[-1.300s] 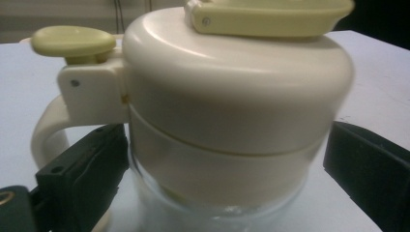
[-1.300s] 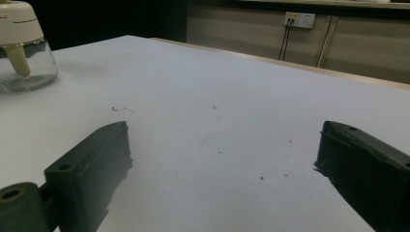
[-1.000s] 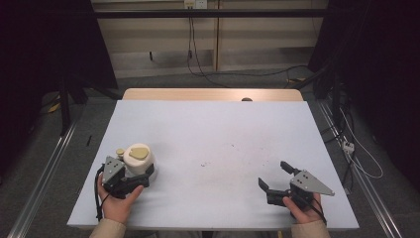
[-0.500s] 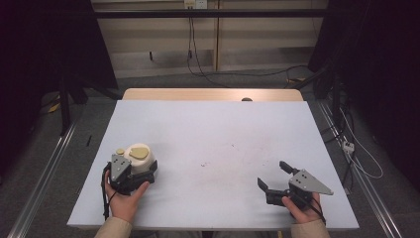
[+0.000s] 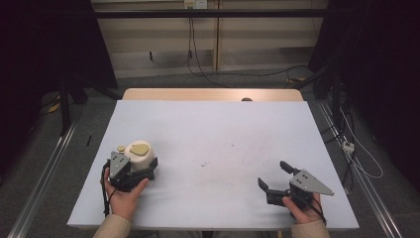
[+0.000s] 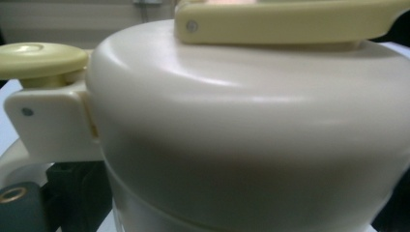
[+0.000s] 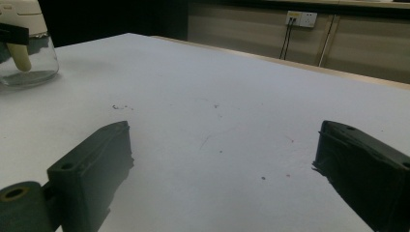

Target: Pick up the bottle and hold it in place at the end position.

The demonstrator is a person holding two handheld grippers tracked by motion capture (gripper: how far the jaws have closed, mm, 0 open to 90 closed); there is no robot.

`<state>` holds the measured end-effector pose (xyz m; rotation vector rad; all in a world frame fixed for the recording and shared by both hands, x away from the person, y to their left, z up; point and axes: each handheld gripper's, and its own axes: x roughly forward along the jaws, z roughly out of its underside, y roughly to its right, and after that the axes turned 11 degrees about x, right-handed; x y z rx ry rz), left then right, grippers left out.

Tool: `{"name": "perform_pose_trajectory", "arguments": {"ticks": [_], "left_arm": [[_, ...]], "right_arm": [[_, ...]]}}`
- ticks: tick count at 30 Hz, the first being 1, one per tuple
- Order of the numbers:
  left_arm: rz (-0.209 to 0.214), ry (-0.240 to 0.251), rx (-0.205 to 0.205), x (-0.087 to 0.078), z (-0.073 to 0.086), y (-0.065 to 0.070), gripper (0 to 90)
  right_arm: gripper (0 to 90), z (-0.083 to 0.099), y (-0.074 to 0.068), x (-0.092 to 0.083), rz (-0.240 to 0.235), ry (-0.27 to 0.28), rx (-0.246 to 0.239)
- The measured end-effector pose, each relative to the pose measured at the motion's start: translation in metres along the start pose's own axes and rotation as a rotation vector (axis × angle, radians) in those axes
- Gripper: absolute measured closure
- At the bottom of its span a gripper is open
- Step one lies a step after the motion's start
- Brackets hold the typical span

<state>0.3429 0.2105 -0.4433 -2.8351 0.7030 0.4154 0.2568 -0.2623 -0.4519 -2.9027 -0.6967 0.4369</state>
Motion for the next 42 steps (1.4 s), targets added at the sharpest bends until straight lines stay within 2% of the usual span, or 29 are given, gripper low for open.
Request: {"name": "perform_pose_trajectory", "arguments": {"ticks": [3,10,13,16,22,42], "left_arm": [[0.031,0.027,0.025,0.0,-0.006,0.003,5.3],[0.117,0.05,0.005,0.011,-0.014,0.01,5.3],[0.143,0.055,0.03,0.016,-0.018,0.013,5.3],[0.164,0.06,0.038,0.02,-0.021,0.017,5.3],[0.191,0.053,0.04,0.027,-0.025,0.02,5.3],[0.216,0.056,0.072,0.046,-0.039,0.03,5.3]], "right_arm": [[5.2,0.0,0.0,0.0,0.002,0.0,0.001],[5.2,0.0,0.0,-0.001,-0.003,0.004,-0.003],[5.2,0.0,0.001,-0.001,-0.001,0.004,-0.003],[5.2,-0.001,0.001,-0.001,-0.001,0.007,-0.002],[5.2,-0.001,0.0,-0.001,-0.004,0.009,-0.006],[5.2,-0.002,0.001,-0.001,-0.002,0.018,-0.003]]}}
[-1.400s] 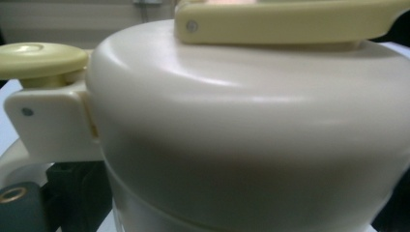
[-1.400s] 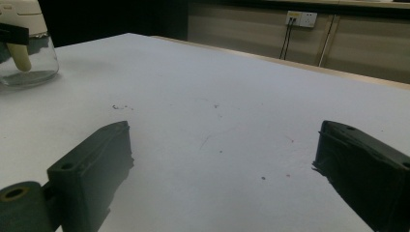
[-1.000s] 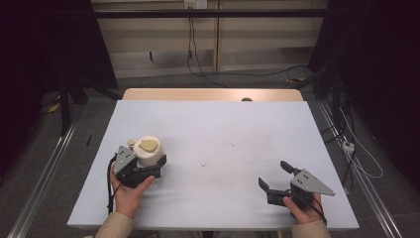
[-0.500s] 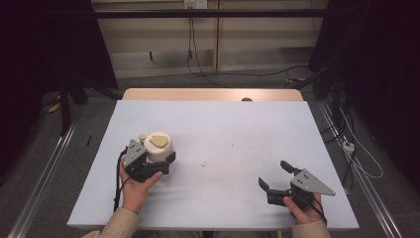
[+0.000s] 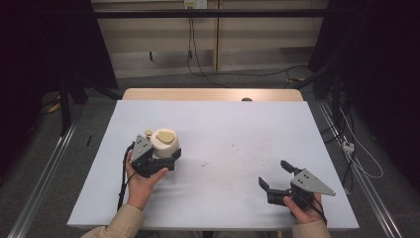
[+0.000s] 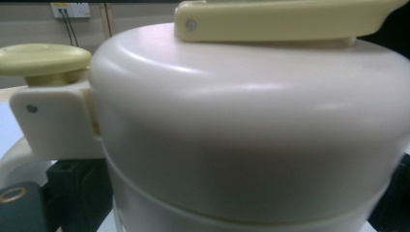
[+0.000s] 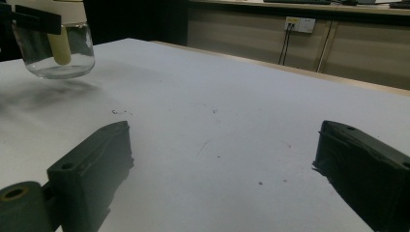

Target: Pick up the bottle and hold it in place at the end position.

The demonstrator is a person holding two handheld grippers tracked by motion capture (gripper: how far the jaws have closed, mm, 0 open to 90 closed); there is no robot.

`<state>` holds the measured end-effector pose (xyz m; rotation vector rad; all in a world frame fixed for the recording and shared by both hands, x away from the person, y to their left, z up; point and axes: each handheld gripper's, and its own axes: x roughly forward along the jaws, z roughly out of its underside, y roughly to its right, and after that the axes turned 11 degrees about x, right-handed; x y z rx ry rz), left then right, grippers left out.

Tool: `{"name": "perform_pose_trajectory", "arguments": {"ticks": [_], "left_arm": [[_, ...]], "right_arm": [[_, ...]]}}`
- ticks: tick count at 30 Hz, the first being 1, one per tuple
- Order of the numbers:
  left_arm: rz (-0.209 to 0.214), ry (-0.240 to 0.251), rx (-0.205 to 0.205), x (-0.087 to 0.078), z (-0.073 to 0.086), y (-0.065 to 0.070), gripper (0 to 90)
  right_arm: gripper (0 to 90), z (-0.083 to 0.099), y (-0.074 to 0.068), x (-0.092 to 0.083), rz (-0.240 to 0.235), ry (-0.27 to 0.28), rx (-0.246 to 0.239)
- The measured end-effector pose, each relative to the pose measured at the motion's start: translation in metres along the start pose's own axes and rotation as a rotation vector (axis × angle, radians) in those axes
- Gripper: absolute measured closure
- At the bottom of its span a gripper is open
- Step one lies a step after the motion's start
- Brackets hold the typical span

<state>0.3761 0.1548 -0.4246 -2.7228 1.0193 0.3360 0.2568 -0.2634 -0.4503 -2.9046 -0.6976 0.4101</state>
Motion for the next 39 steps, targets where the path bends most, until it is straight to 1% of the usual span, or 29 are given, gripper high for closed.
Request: {"name": "perform_pose_trajectory", "arguments": {"ticks": [5,9,10,11,14,16,20,23,24,25,26,27,30,33,36,39], "left_arm": [[0.016,-0.004,0.012,0.005,-0.003,0.004,5.3],[0.029,-0.007,0.008,0.01,-0.004,0.007,5.3],[0.033,-0.01,0.015,0.011,-0.004,0.007,5.3],[0.036,-0.012,0.013,0.012,-0.004,0.008,5.3],[0.041,-0.017,0.018,0.016,-0.005,0.008,5.3],[0.042,-0.014,0.008,0.018,-0.005,0.009,5.4],[0.045,-0.018,0.019,0.023,-0.006,0.011,5.3],[0.05,-0.018,0.018,0.025,-0.007,0.012,5.3],[0.049,-0.017,0.012,0.026,-0.007,0.013,5.3],[0.052,-0.02,0.024,0.027,-0.008,0.012,5.3],[0.05,-0.016,0.009,0.028,-0.008,0.013,5.3],[0.053,-0.018,0.018,0.029,-0.008,0.012,5.4],[0.056,-0.02,0.019,0.032,-0.009,0.012,5.3],[0.056,-0.018,0.006,0.034,-0.01,0.013,5.3],[0.058,-0.022,0.01,0.037,-0.01,0.013,5.4],[0.056,-0.025,0.004,0.04,-0.009,0.015,5.4]], "right_arm": [[5.2,0.0,0.001,-0.001,0.001,0.002,0.004],[5.2,0.0,0.001,-0.001,0.0,0.001,0.005],[5.2,0.0,0.001,-0.001,0.0,0.001,0.005],[5.2,0.0,0.001,0.0,-0.001,0.001,0.005],[5.2,0.0,0.001,-0.001,-0.001,0.002,0.005],[5.2,0.0,0.001,-0.001,-0.002,0.001,0.005],[5.2,0.0,0.001,-0.001,-0.004,0.003,0.004],[5.2,0.0,0.001,-0.001,-0.005,0.004,0.004],[5.2,0.0,0.001,-0.001,-0.004,0.003,0.003],[5.2,0.0,0.001,-0.001,-0.004,0.003,0.004],[5.2,0.0,0.001,-0.001,-0.005,0.004,0.004],[5.2,0.0,0.001,-0.001,-0.006,0.005,0.004],[5.2,0.0,0.001,-0.001,-0.006,0.003,0.004],[5.2,0.0,0.001,-0.001,-0.005,0.004,0.003],[5.2,0.0,0.001,-0.001,-0.003,0.004,0.003],[5.2,0.0,0.001,-0.001,-0.004,0.004,0.003]]}}
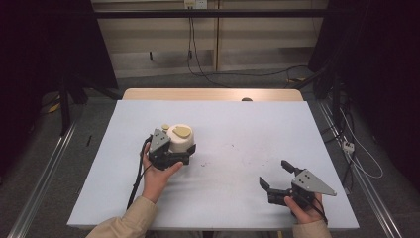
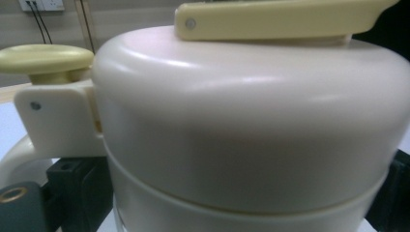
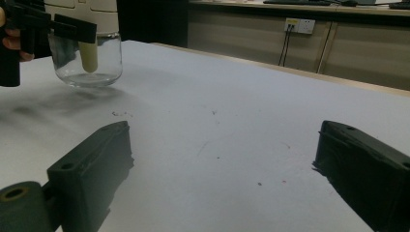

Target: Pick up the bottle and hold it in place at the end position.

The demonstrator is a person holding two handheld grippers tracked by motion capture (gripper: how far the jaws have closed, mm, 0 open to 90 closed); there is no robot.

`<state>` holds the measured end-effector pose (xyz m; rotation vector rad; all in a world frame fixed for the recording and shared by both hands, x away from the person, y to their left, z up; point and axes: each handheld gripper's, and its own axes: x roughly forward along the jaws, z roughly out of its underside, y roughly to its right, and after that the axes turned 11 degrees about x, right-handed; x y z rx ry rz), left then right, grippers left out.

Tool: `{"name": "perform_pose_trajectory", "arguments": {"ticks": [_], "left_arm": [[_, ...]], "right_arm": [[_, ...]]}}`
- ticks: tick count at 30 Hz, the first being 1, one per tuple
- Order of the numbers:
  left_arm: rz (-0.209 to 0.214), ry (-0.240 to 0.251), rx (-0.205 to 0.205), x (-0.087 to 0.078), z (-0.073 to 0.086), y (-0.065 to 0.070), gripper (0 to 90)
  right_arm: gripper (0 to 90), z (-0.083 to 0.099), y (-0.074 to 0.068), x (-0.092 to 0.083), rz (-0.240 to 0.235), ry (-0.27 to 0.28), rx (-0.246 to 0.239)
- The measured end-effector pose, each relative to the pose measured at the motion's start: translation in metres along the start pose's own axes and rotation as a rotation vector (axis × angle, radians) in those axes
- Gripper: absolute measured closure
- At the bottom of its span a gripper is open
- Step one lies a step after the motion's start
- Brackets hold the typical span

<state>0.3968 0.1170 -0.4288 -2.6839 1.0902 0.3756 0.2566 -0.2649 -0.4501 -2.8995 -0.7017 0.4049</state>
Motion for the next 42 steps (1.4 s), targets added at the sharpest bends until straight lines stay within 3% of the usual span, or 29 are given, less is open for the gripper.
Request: {"name": "perform_pose_trajectory", "arguments": {"ticks": [12,18,35,42], "left_arm": [[0.007,0.004,-0.022,0.011,-0.002,0.004,5.4],[0.014,0.001,-0.005,0.016,-0.004,0.007,5.4],[0.026,0.016,-0.025,0.027,-0.009,0.011,5.4],[0.031,0.008,-0.006,0.032,-0.011,0.012,5.4]], "right_arm": [[5.3,0.0,0.0,0.0,0.001,0.001,-0.001],[5.3,0.0,0.0,0.0,0.001,0.001,-0.001],[5.4,0.0,0.0,0.0,0.001,-0.002,0.0],[5.4,0.0,0.0,-0.001,0.001,-0.001,0.001]]}}
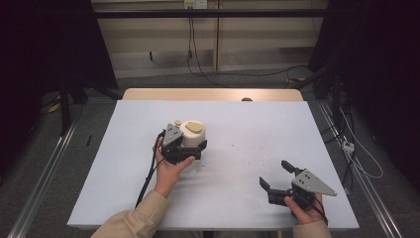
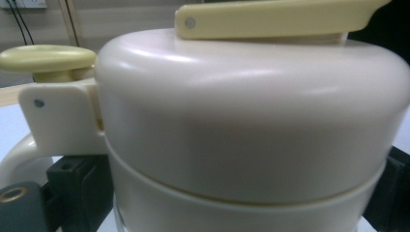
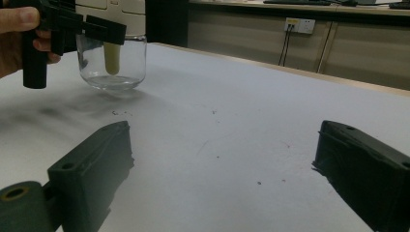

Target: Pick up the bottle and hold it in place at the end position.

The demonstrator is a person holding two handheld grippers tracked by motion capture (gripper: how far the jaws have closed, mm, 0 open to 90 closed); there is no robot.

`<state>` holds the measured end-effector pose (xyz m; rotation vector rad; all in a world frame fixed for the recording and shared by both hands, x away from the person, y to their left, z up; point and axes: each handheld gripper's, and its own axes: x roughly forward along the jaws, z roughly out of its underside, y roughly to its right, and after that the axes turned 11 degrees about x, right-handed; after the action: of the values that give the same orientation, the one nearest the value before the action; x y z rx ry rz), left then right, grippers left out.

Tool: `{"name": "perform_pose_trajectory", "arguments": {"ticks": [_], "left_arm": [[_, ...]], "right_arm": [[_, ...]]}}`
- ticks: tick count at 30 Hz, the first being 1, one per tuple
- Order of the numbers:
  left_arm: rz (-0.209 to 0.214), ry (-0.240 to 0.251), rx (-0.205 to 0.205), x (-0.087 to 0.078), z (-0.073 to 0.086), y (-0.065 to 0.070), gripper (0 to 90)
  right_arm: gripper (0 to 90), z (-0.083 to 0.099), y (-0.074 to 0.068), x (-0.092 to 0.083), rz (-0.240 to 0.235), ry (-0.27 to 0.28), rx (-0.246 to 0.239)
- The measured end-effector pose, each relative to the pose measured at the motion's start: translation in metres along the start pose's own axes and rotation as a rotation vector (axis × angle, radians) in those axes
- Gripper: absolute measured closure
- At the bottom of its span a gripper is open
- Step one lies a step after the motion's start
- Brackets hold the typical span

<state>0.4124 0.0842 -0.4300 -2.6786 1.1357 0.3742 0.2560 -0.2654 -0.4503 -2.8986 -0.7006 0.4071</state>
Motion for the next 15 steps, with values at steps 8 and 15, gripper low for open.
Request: {"name": "perform_pose_trajectory", "arguments": {"ticks": [8,15], "left_arm": [[0.009,0.002,0.011,0.005,-0.004,0.002,5.4],[0.013,0.006,-0.007,0.011,-0.006,0.004,5.4]], "right_arm": [[5.4,0.0,0.0,0.0,0.001,0.0,0.0],[5.4,0.0,0.0,0.001,-0.001,0.0,-0.002]]}}
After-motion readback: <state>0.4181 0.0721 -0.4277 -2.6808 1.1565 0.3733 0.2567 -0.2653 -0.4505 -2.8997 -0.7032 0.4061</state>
